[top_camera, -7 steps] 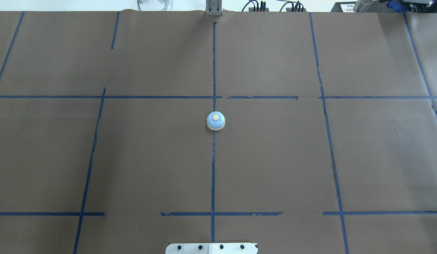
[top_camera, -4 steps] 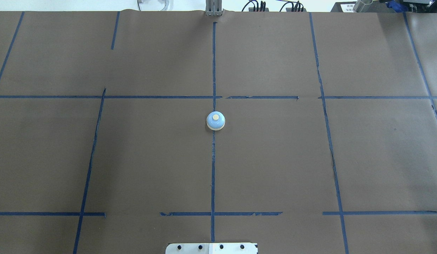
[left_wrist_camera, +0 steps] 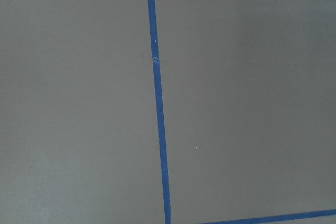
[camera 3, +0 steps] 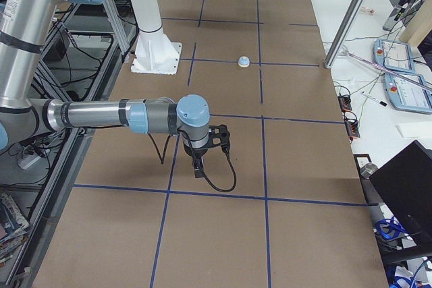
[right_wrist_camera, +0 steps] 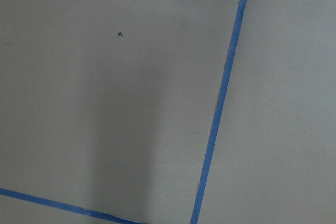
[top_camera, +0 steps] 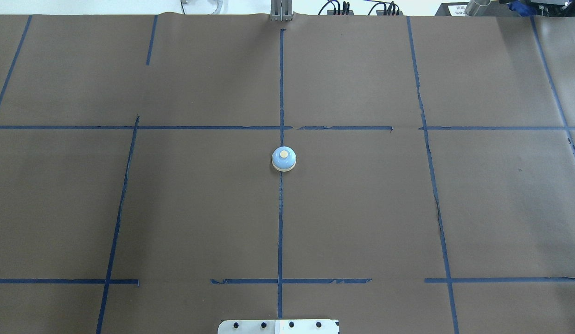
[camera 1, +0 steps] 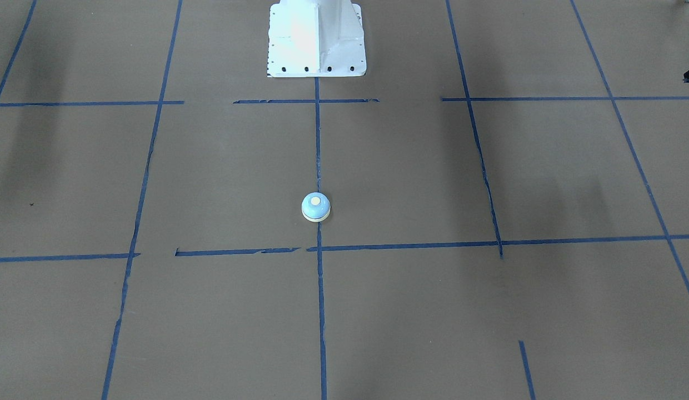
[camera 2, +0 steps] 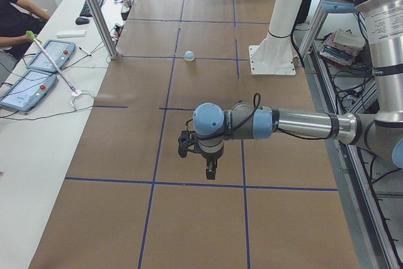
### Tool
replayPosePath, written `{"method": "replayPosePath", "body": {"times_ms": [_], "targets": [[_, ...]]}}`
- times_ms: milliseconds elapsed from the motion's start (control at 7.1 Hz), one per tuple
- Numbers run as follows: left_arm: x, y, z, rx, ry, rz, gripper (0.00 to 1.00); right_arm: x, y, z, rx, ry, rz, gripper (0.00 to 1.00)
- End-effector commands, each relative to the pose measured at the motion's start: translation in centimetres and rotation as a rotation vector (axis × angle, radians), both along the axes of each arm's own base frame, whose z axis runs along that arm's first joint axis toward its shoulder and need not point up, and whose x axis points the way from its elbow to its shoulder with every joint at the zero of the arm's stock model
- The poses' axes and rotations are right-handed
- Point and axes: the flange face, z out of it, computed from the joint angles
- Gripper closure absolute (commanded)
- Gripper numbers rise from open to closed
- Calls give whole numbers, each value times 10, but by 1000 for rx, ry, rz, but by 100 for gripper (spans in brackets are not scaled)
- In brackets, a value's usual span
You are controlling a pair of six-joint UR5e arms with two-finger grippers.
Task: Place and press bell with both arms
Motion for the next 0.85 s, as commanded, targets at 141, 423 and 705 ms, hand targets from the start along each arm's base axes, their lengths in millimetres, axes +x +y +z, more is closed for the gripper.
{"method": "replayPosePath", "body": {"times_ms": [141, 423, 705], "targets": [[-4, 1, 6, -1, -75, 7, 0, 0, 0, 0, 2, 1, 0, 0], [-5, 1, 7, -2, -75, 7, 0, 0, 0, 0, 2, 1, 0, 0], [-4, 0, -1, 15, -70, 6, 0, 0, 1, -1, 4, -1, 1, 0]]}}
